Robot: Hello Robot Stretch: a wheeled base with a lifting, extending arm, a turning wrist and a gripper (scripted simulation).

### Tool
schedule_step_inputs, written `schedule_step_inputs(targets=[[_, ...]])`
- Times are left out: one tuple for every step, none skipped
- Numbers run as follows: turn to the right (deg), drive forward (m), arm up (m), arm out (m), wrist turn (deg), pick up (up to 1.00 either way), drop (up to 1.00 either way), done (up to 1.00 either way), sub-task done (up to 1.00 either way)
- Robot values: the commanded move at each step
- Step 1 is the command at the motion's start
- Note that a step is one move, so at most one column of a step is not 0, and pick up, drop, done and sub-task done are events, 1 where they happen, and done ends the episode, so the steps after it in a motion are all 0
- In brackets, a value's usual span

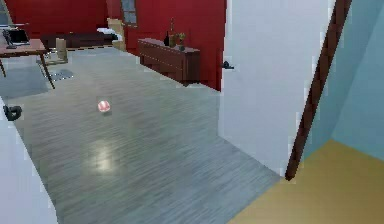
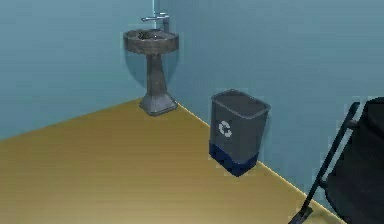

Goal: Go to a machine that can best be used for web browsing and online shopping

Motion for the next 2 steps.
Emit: schedule_step_inputs(targets=[[0.0,0.50,0.00,0.00,0.0,0.00,0.00,0.00,0.00],[-36.0,0.00,0.00,0.00,0.0,0.00,0.00,0.00,0.00]])
